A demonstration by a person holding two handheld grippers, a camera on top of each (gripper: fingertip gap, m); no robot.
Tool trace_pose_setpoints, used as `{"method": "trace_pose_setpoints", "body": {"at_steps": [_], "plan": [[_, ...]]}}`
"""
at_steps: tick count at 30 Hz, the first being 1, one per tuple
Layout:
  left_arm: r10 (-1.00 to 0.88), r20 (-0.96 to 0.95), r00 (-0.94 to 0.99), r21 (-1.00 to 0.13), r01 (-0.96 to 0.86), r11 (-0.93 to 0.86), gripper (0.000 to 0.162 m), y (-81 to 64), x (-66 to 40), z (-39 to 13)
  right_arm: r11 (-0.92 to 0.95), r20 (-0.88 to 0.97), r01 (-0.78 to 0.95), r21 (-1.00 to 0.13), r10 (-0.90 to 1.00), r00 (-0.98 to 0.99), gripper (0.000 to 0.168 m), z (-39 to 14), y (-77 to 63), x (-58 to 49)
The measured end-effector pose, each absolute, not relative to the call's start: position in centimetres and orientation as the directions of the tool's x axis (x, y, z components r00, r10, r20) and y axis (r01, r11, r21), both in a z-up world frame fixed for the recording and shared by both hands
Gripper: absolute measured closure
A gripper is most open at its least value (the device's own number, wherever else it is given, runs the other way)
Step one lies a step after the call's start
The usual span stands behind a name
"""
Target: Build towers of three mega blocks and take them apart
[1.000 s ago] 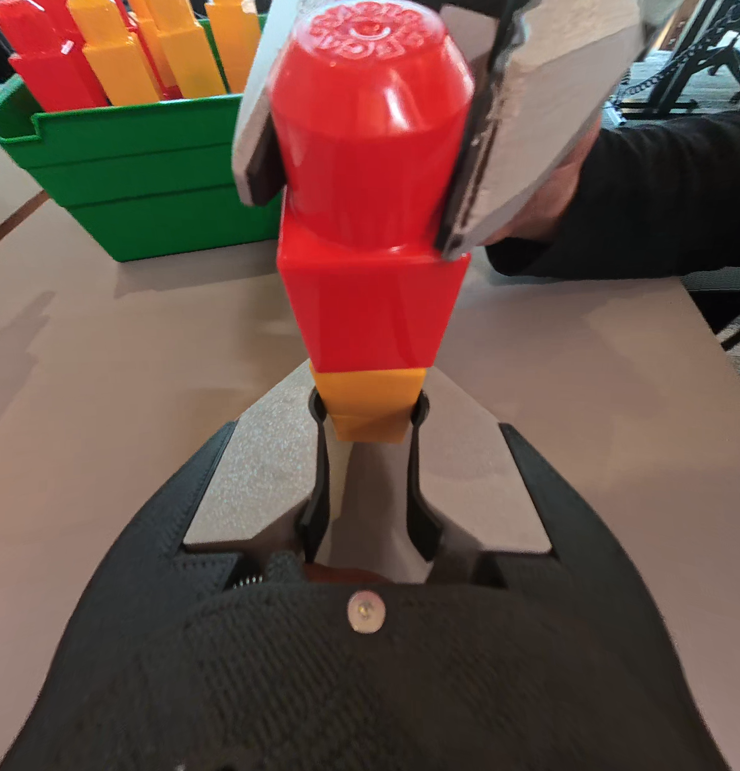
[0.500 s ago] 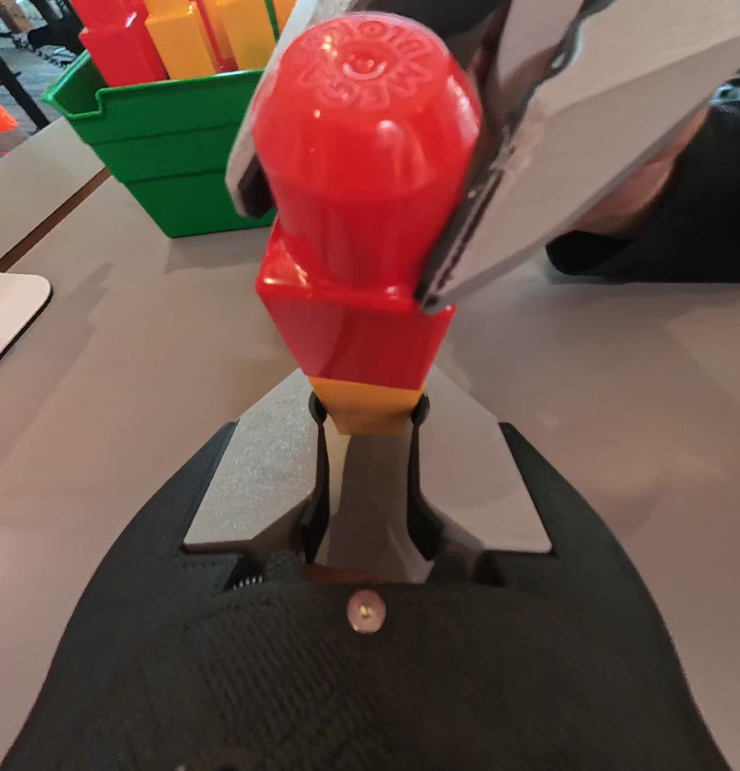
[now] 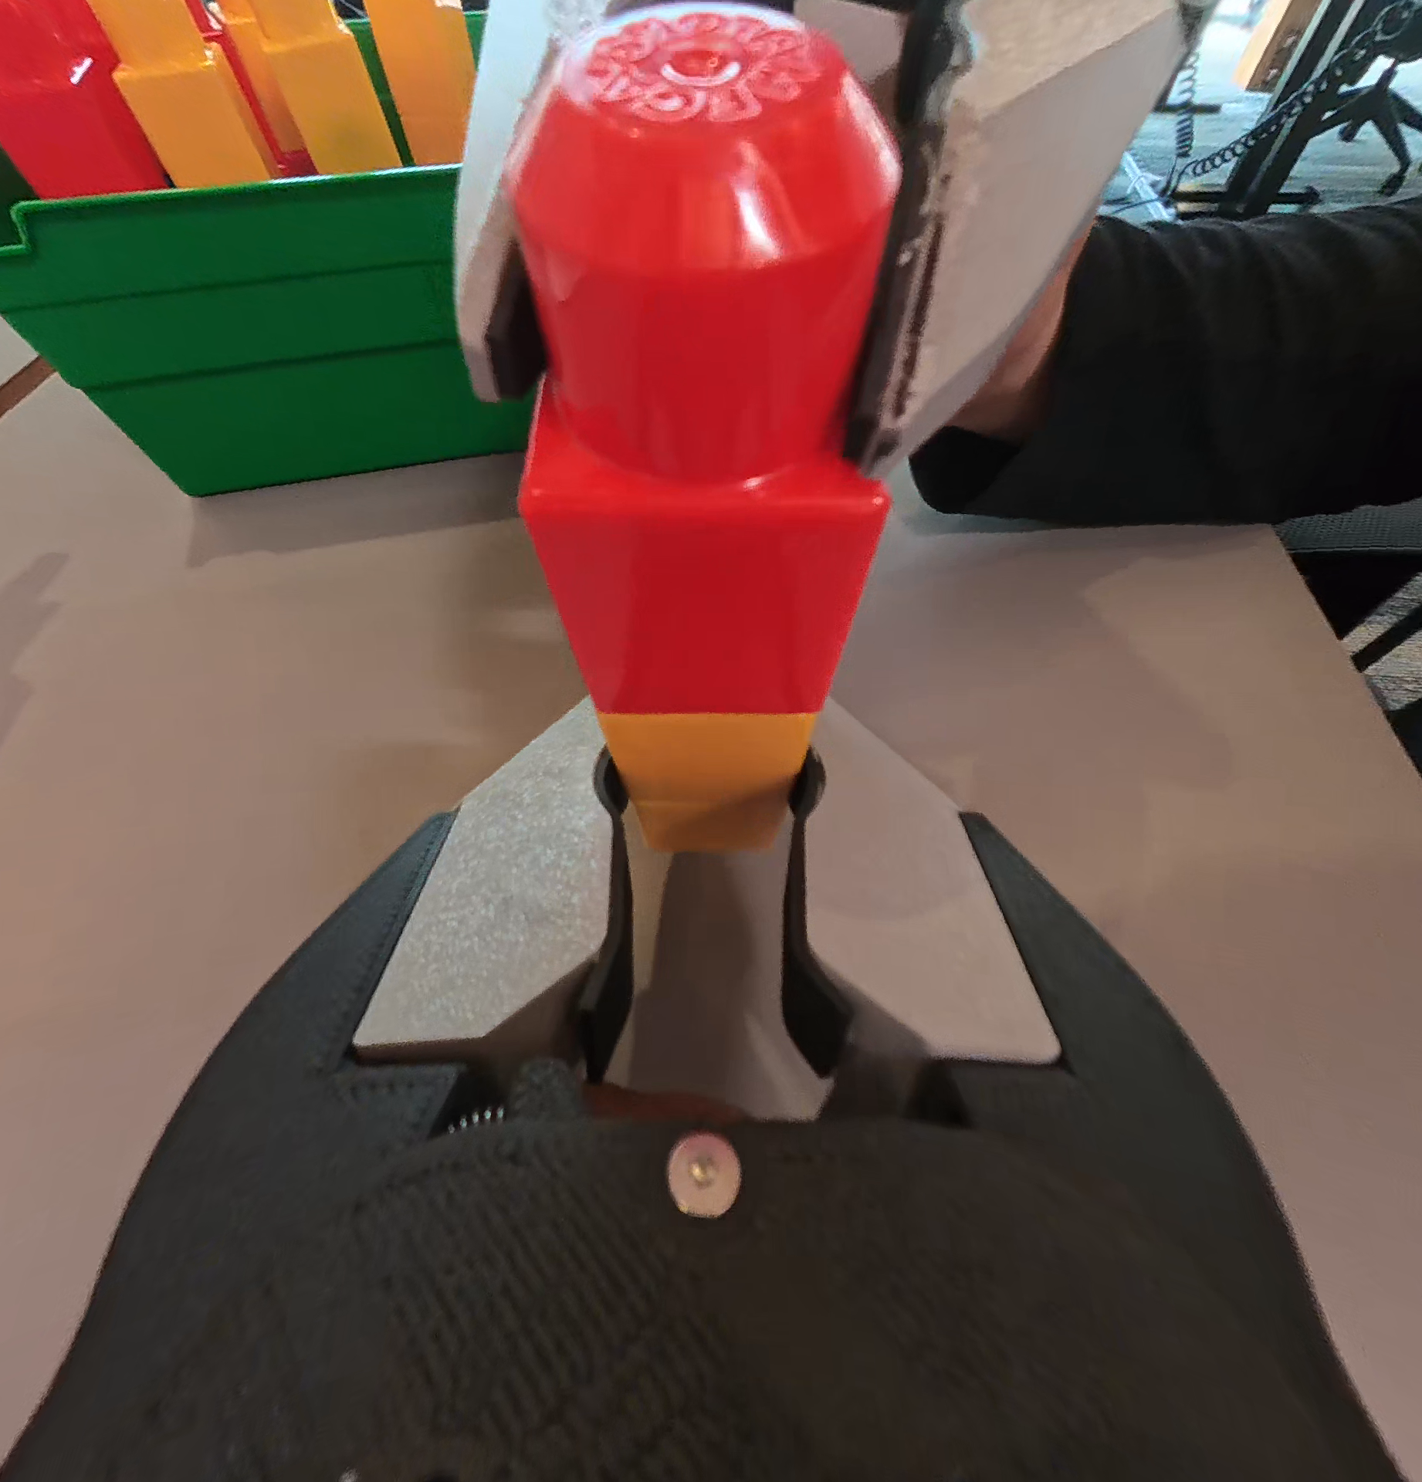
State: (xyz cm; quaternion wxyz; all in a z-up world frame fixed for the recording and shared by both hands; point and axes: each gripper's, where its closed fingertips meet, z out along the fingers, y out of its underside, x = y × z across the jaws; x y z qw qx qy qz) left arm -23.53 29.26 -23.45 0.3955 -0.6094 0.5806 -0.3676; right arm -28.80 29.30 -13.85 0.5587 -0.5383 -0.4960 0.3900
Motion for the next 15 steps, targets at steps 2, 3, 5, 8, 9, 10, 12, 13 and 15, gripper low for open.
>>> {"method": "trace_pose_setpoints", "body": {"at_steps": [2,3,5,8,9,10,12,13,15], "plan": [[-0.999,-0.008,0.037,-0.908,-0.42,-0.008,0.126,28.9,-23.5,-23.5,0.106,0.123,0.1,-0.989,0.975,0.183,0.143,-13.9,29.1,-28.7],[-1.0,-0.004,0.023,-0.907,-0.42,-0.006,0.126,28.7,-23.5,-23.5,0.099,0.114,0.098,-0.99,0.979,0.166,0.143,-13.9,28.9,-28.8],[-1.0,-0.005,0.022,-0.906,-0.424,-0.005,0.126,28.6,-23.5,-23.6,0.089,0.102,0.092,-0.992,0.984,0.149,0.143,-13.9,28.7,-28.8],[-0.999,0.019,0.044,-0.916,-0.4,-0.036,0.126,29.0,-23.6,-23.2,0.077,0.085,0.053,-0.996,0.981,0.175,0.143,-13.6,29.2,-28.8],[-0.998,0.029,0.056,-0.921,-0.386,-0.048,0.126,29.2,-23.7,-23.0,0.066,0.071,0.031,-0.997,0.979,0.19,0.142,-13.4,29.4,-28.7],[-0.997,0.034,0.069,-0.922,-0.383,-0.058,0.126,29.4,-23.7,-23.0,0.057,0.059,0.019,-0.998,0.977,0.203,0.143,-13.3,29.7,-28.7],[-0.994,0.031,0.103,-0.907,-0.416,-0.071,0.126,29.8,-23.8,-23.5,0.059,0.067,0.044,-0.997,0.974,0.218,0.143,-13.7,30.0,-28.7],[-0.992,0.022,0.124,-0.895,-0.44,-0.075,0.126,30.1,-23.7,-23.9,0.067,0.084,0.08,-0.994,0.969,0.232,0.143,-14.1,30.2,-28.7],[-0.991,0.01,0.135,-0.879,-0.47,-0.073,0.126,30.3,-23.6,-24.4,0.101,0.133,0.136,-0.986,0.959,0.25,0.143,-14.6,30.2,-28.8]]}}
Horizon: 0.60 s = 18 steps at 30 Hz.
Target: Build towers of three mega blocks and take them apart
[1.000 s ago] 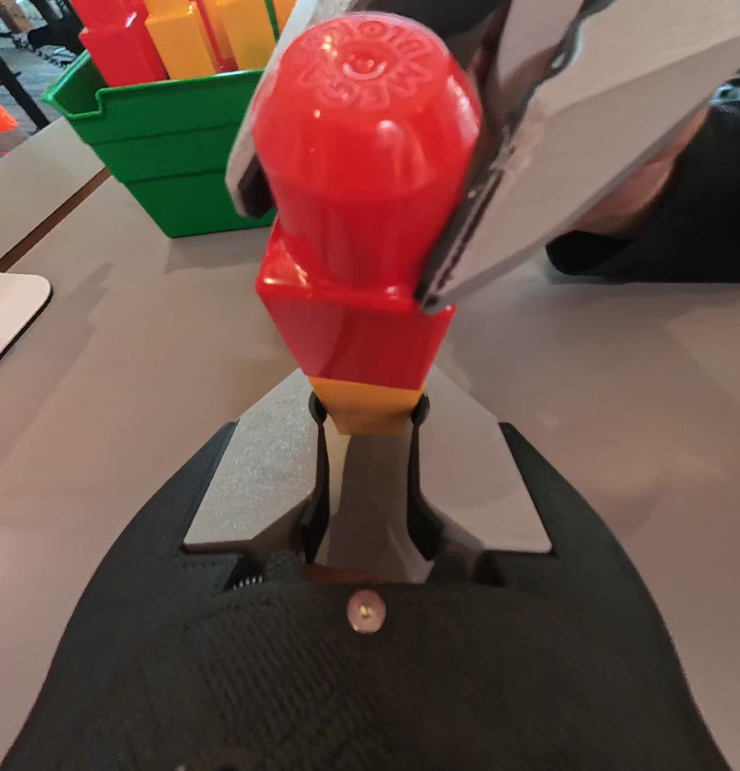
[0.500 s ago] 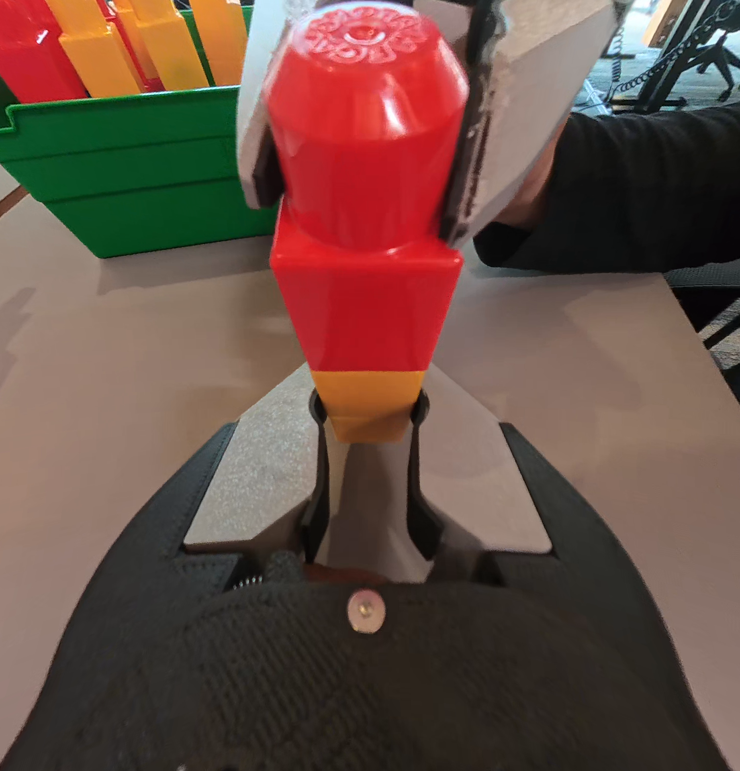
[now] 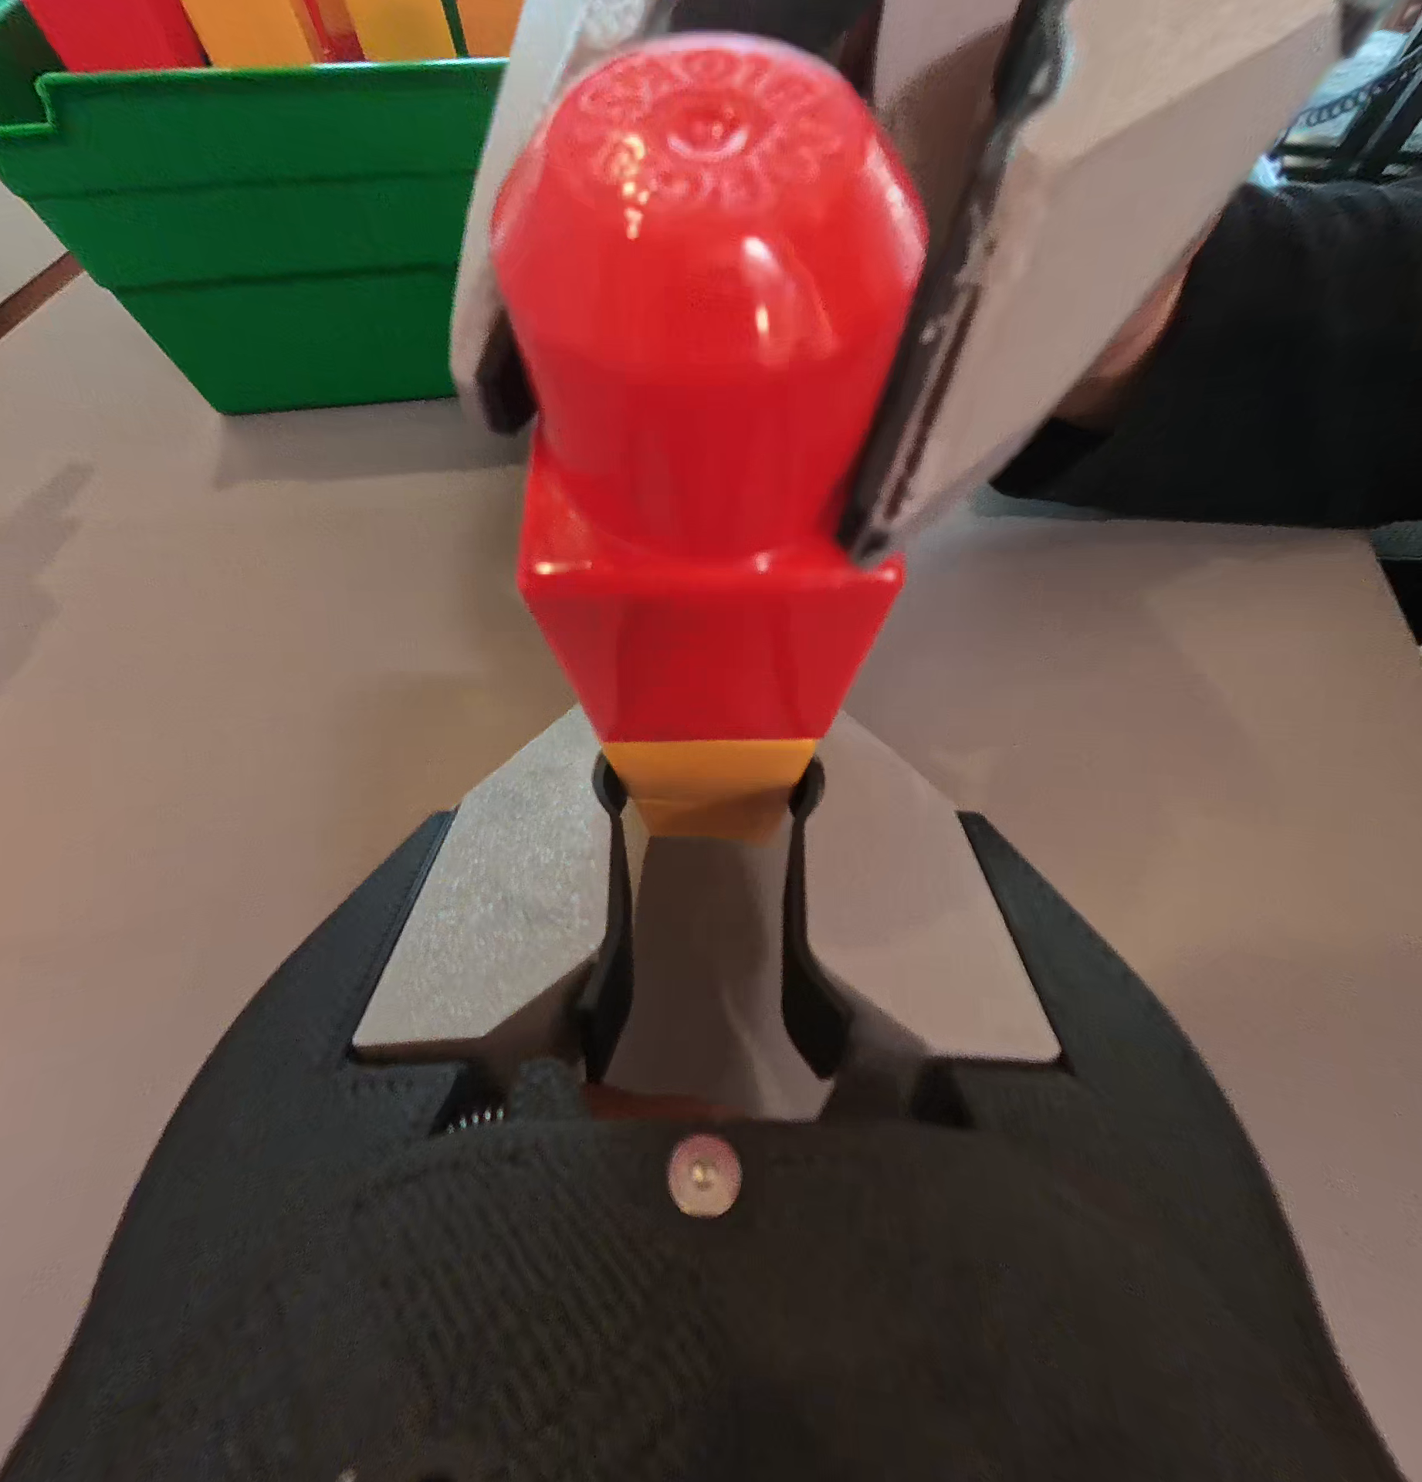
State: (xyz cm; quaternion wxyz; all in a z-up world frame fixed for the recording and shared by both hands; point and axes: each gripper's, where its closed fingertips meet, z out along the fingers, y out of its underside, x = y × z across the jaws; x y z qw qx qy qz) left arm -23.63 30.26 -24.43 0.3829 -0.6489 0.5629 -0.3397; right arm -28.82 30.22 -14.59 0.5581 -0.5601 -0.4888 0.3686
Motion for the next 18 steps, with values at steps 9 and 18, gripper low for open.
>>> {"method": "trace_pose_setpoints", "body": {"at_steps": [9,18], "plan": [[-0.985,0.006,0.174,-0.867,-0.49,-0.092,0.126,30.83,-23.68,-24.83,0.118,0.161,0.16,-0.98,0.943,0.292,0.143,-14.93,30.55,-29.0],[-0.985,0.012,0.174,-0.867,-0.49,-0.097,0.125,30.67,-23.68,-24.85,0.111,0.143,0.131,-0.985,0.953,0.267,0.143,-14.88,30.44,-29.21]]}}
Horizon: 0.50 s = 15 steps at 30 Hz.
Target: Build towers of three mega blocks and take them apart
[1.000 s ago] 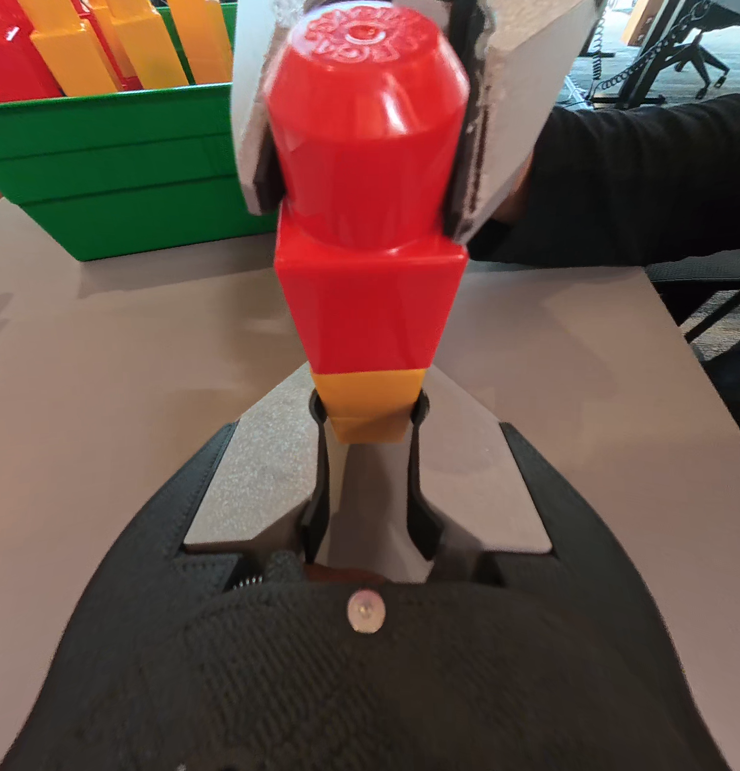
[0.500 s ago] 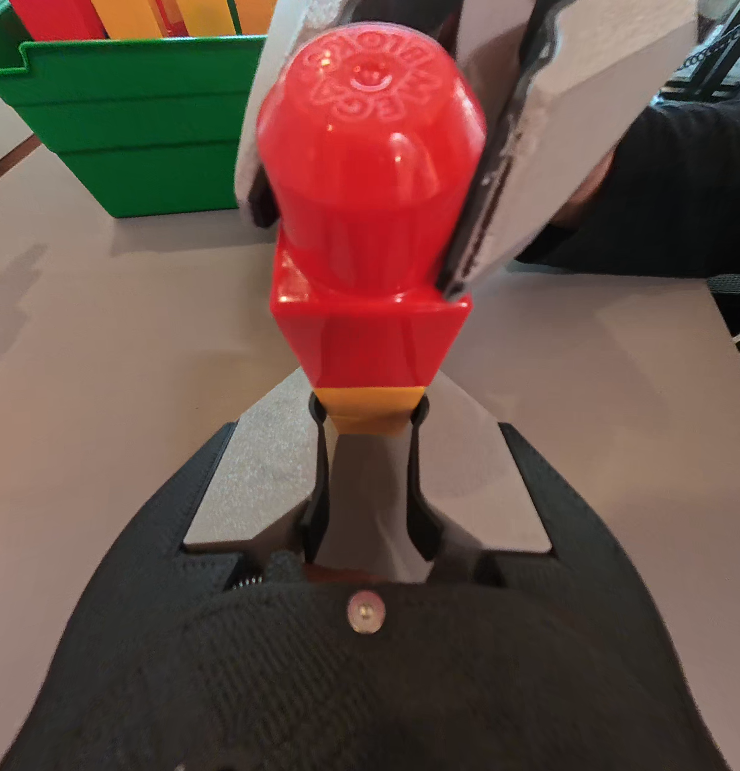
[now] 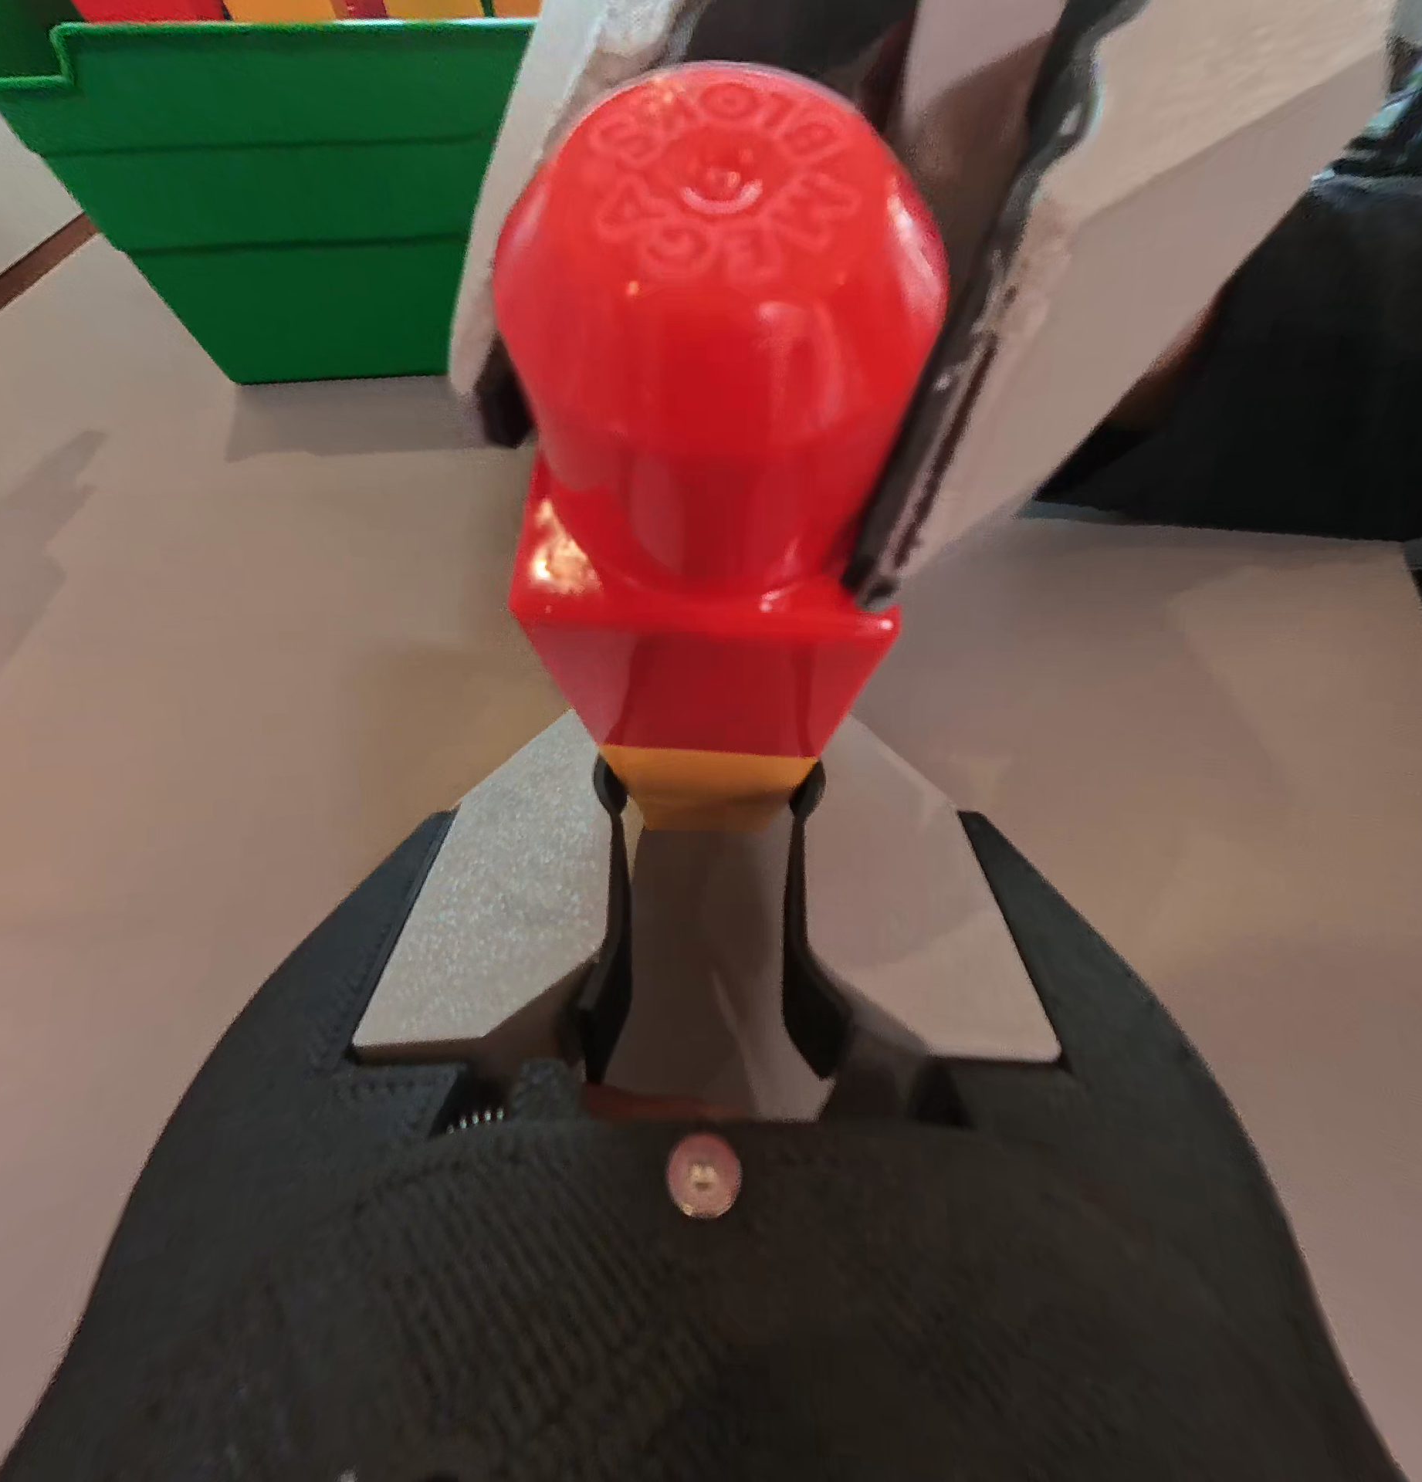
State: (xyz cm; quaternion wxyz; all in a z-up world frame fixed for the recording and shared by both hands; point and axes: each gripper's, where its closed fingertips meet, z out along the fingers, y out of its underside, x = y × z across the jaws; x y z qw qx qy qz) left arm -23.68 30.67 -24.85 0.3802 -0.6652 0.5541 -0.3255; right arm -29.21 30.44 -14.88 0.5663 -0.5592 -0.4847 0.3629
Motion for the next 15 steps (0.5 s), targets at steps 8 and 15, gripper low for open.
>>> {"method": "trace_pose_setpoints", "body": {"at_steps": [8,15], "plan": [[-0.99,0.1,0.097,-0.878,-0.461,-0.133,0.125,29.1,-23.8,-24.4,0.008,0.035,0.144,-0.99,0.982,0.186,0.127,-16.6,30.2,-29.7],[-0.988,0.145,0.056,-0.832,-0.534,-0.153,0.103,27.5,-24.0,-25.7,0.08,0.107,0.15,-0.985,0.977,0.182,0.135,-14.6,28.5,-30.5]]}}
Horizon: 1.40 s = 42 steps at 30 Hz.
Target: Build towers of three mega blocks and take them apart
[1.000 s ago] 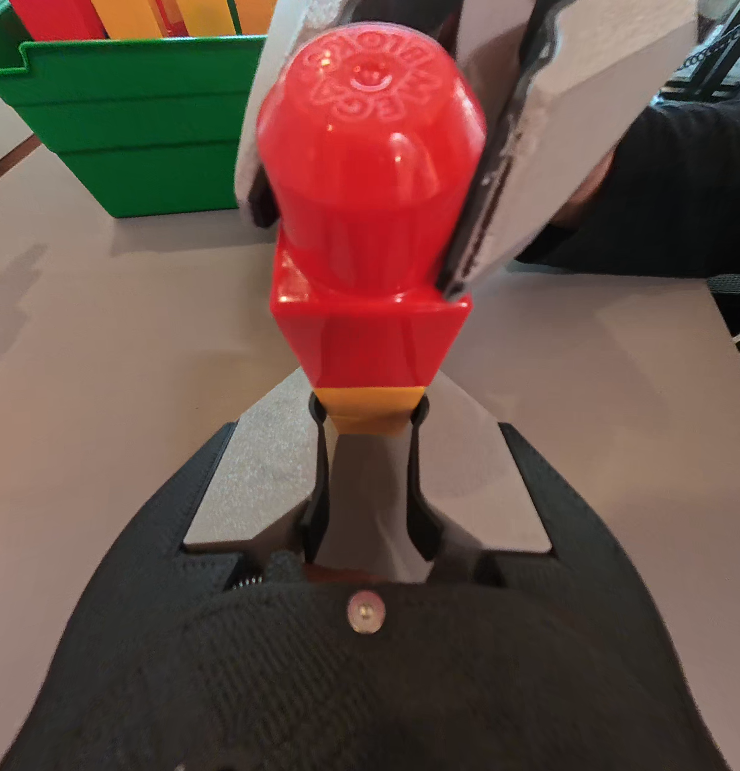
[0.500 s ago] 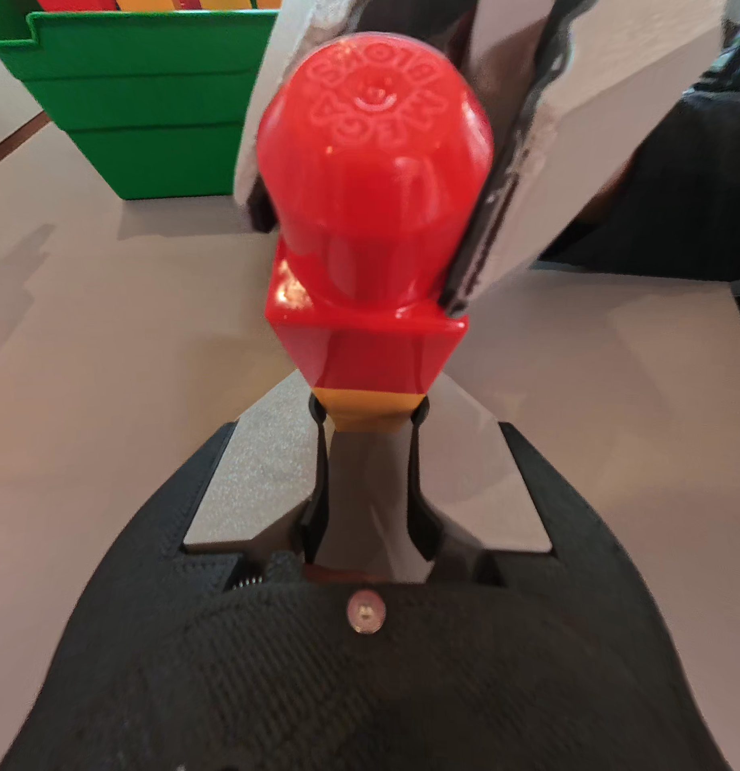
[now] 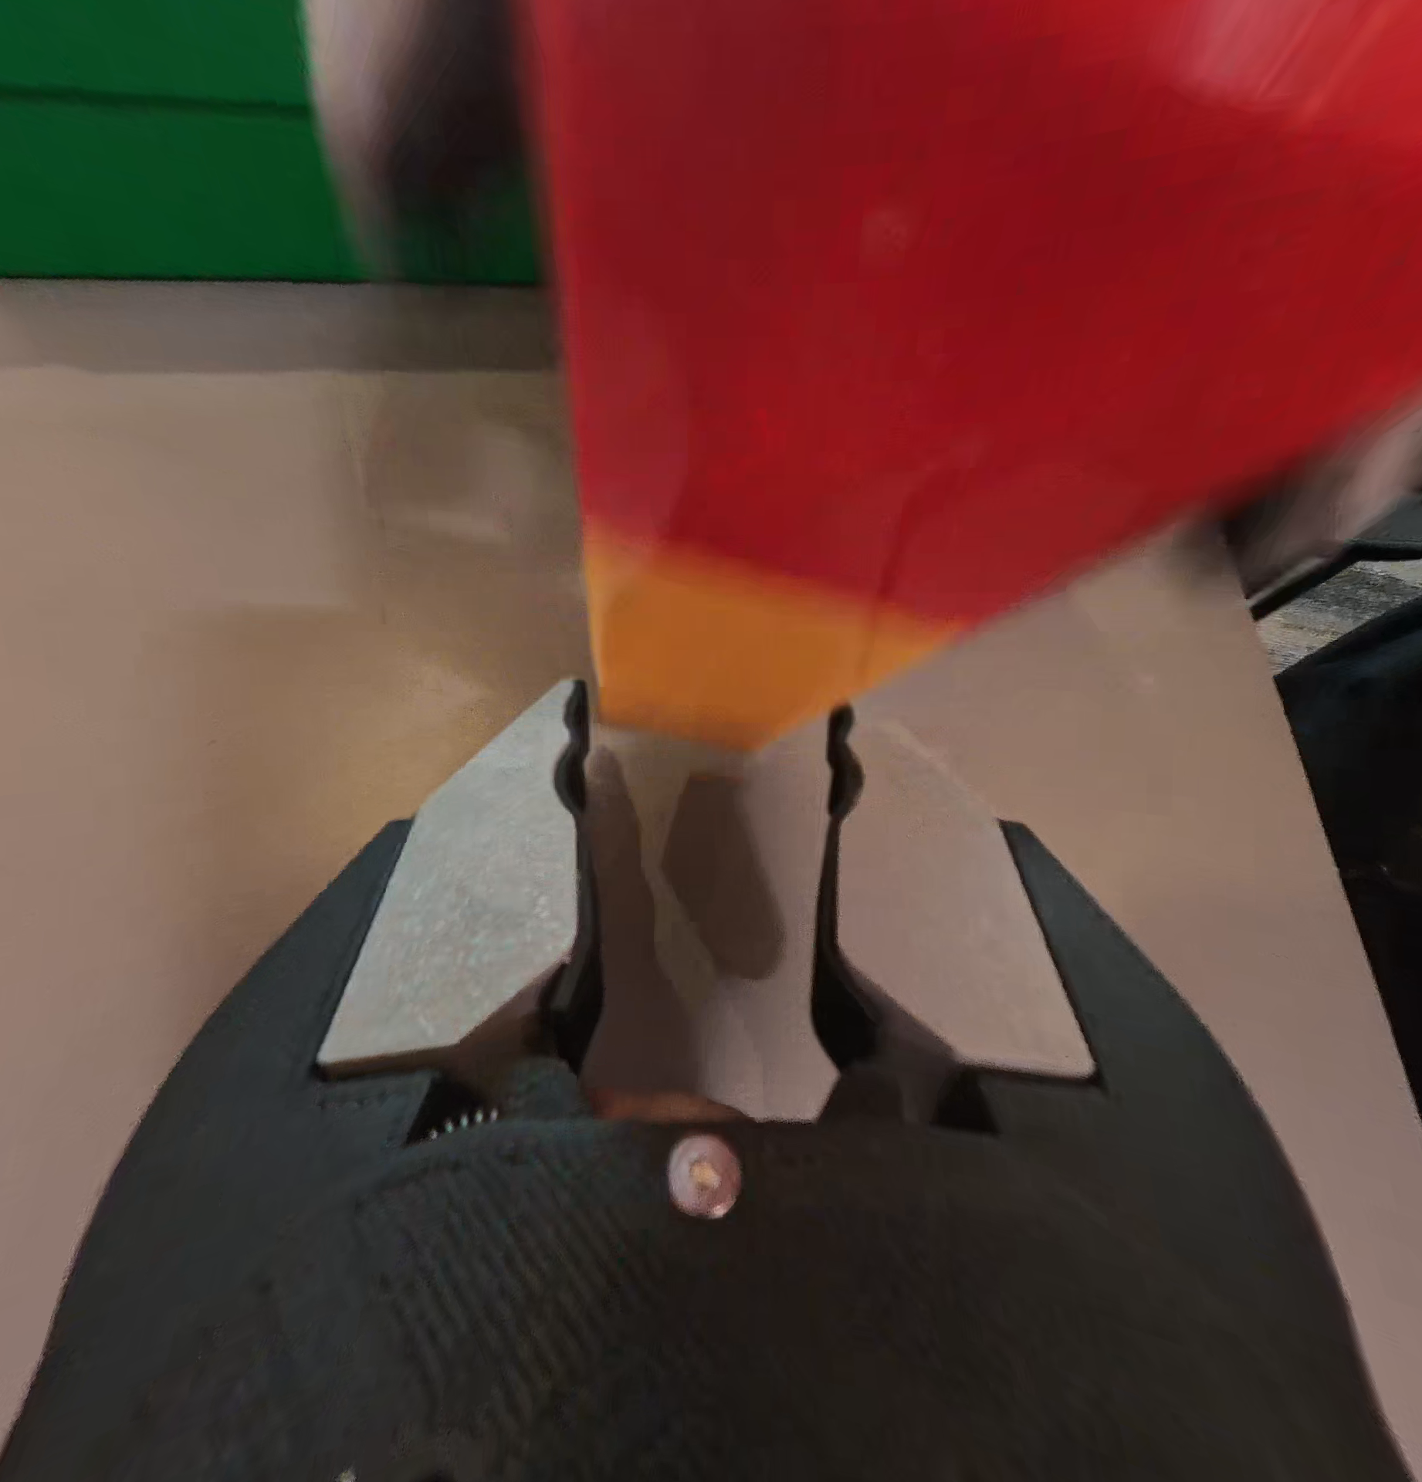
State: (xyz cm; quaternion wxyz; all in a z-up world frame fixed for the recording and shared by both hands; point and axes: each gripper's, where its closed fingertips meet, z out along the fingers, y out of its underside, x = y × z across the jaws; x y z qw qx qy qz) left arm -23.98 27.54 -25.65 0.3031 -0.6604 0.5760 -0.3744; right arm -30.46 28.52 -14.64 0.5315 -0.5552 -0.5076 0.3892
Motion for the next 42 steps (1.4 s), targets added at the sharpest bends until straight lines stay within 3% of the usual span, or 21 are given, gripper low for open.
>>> {"method": "trace_pose_setpoints", "body": {"at_steps": [4,6,9,12,14,19,25,42], "plan": [[-0.972,0.201,0.121,-0.815,-0.53,-0.235,0.101,28.5,-24.3,-25.9,0.264,0.238,-0.013,-0.964,0.889,0.392,0.135,-7.5,28.6,-26.8],[-0.956,0.223,0.192,-0.812,-0.506,-0.291,0.115,29.7,-24.5,-25.9,0.379,0.287,-0.038,-0.925,0.759,0.584,0.135,-4.1,29.5,-23.0],[-0.929,0.256,0.266,-0.823,-0.444,-0.354,0.117,31.1,-24.9,-25.4,0.528,0.296,-0.014,-0.849,0.496,0.816,0.134,-0.2,30.0,-15.7],[-0.92,0.285,0.27,-0.835,-0.401,-0.377,0.12,31.4,-25.1,-24.8,0.52,0.267,0.101,-0.848,0.254,0.93,0.135,0.1,31.8,-8.8],[-0.914,0.299,0.274,-0.827,-0.403,-0.391,0.12,31.5,-25.1,-25.0,0.443,0.256,0.15,-0.884,0.19,0.948,0.134,-1.4,33.9,-5.4],[-0.928,0.266,0.263,-0.823,-0.439,-0.36,0.122,31.1,-24.9,-25.3,0.224,0.158,0.101,-0.969,0.253,0.955,0.135,-6.6,38.9,-0.4],[-0.934,0.244,0.26,-0.817,-0.465,-0.342,0.122,30.9,-24.8,-25.7,0.084,0.126,0.105,-0.991,0.307,0.943,0.134,-10.8,41.6,1.8],[-0.931,0.258,0.259,-0.815,-0.459,-0.353,0.122,31.0,-24.8,-25.6,-0.005,0.119,0.13,-0.992,0.368,0.922,0.14,-13.1,42.6,1.1]]}}
